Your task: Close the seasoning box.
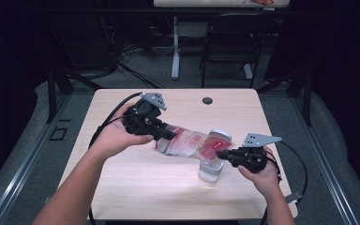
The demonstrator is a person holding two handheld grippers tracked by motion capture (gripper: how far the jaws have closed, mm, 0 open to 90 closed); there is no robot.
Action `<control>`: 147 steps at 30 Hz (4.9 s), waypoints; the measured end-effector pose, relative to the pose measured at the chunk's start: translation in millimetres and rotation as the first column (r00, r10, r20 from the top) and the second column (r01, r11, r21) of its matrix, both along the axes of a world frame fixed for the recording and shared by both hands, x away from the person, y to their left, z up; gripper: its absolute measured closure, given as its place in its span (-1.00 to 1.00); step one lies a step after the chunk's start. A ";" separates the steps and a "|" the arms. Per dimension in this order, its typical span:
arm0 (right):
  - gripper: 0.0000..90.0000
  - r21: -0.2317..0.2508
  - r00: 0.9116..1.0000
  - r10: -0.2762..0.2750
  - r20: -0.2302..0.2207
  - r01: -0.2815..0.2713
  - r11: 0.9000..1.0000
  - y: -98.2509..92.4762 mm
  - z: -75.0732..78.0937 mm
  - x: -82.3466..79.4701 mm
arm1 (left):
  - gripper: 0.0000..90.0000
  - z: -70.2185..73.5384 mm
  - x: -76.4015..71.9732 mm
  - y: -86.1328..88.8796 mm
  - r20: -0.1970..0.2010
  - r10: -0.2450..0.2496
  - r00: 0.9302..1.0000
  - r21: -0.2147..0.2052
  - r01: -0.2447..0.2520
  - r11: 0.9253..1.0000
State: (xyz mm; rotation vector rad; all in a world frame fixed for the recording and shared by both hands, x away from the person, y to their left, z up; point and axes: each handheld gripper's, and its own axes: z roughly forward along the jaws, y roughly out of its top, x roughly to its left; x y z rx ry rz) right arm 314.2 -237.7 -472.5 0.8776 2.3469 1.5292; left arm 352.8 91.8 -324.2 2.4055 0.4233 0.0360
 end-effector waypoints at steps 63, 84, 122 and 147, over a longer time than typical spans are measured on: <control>0.95 0.007 0.999 0.046 -0.027 -0.046 0.999 -5.8 2.8 -1.1 | 0.62 10.4 -0.2 -6.9 0.020 0.004 1.000 -0.021 -0.004 1.000; 0.96 0.035 0.998 -0.055 -0.006 0.056 0.998 -20.2 3.8 -2.5 | 0.62 8.7 0.1 -21.2 0.029 -0.010 1.000 -0.031 0.011 0.999; 0.99 0.011 0.998 0.046 -0.042 -0.046 0.999 -12.0 6.2 -2.2 | 0.60 7.0 -1.9 -8.5 0.011 0.037 0.999 -0.047 -0.037 0.998; 0.98 -0.001 1.000 0.013 -0.027 -0.013 1.000 -13.2 7.9 -2.6 | 0.59 -5.1 -2.4 -2.0 0.001 0.044 0.999 -0.046 -0.044 0.998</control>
